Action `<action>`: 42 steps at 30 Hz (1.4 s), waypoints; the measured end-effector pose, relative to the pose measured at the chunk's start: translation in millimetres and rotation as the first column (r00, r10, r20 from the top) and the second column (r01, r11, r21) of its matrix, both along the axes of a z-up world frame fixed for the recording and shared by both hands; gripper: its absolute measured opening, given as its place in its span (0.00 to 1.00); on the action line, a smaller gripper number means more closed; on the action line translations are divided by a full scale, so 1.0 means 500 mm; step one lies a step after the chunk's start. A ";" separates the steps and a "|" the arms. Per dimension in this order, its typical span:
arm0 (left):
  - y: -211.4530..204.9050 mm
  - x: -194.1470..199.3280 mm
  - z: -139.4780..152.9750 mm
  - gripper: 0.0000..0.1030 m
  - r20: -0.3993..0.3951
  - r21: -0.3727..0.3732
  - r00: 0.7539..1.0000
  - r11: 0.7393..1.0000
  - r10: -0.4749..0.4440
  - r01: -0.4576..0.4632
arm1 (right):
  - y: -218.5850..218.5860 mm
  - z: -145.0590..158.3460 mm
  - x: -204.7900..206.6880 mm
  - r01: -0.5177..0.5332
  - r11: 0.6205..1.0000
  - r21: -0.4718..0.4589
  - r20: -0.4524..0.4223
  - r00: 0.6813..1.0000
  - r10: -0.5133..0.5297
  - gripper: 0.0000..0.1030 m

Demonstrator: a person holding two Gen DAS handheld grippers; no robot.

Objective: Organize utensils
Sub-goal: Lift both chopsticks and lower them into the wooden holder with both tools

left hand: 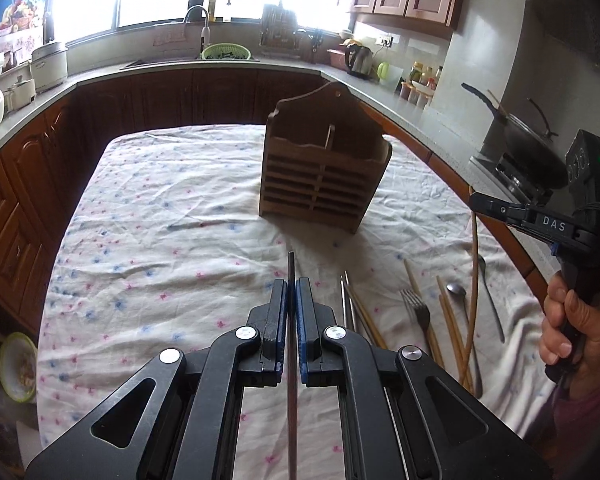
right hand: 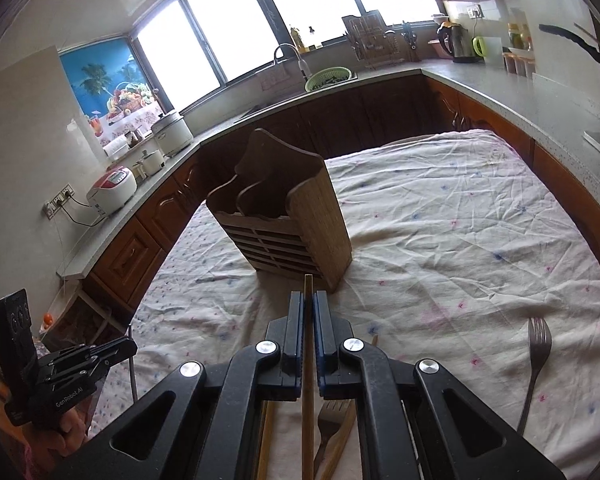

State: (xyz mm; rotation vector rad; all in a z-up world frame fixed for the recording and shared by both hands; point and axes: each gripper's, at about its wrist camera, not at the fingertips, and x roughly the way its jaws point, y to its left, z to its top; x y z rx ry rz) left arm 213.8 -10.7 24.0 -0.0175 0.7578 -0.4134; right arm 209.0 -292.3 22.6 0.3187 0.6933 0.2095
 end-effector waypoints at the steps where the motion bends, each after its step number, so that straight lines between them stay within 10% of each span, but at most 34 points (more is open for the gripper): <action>1: 0.003 -0.002 0.011 0.04 0.013 -0.005 1.000 1.000 0.004 -0.004 | 0.002 0.011 -0.006 -0.003 1.000 -0.002 0.013 1.000 0.003 0.04; 26: 0.024 0.041 0.176 0.04 0.218 -0.136 0.970 0.988 0.108 -0.079 | 0.000 0.172 -0.015 0.047 0.999 -0.004 0.281 0.959 -0.044 0.04; 42: -0.028 0.244 0.336 0.04 0.410 -0.247 0.880 0.958 0.241 -0.147 | -0.023 0.297 0.135 0.181 0.980 0.085 0.487 0.850 -0.199 0.04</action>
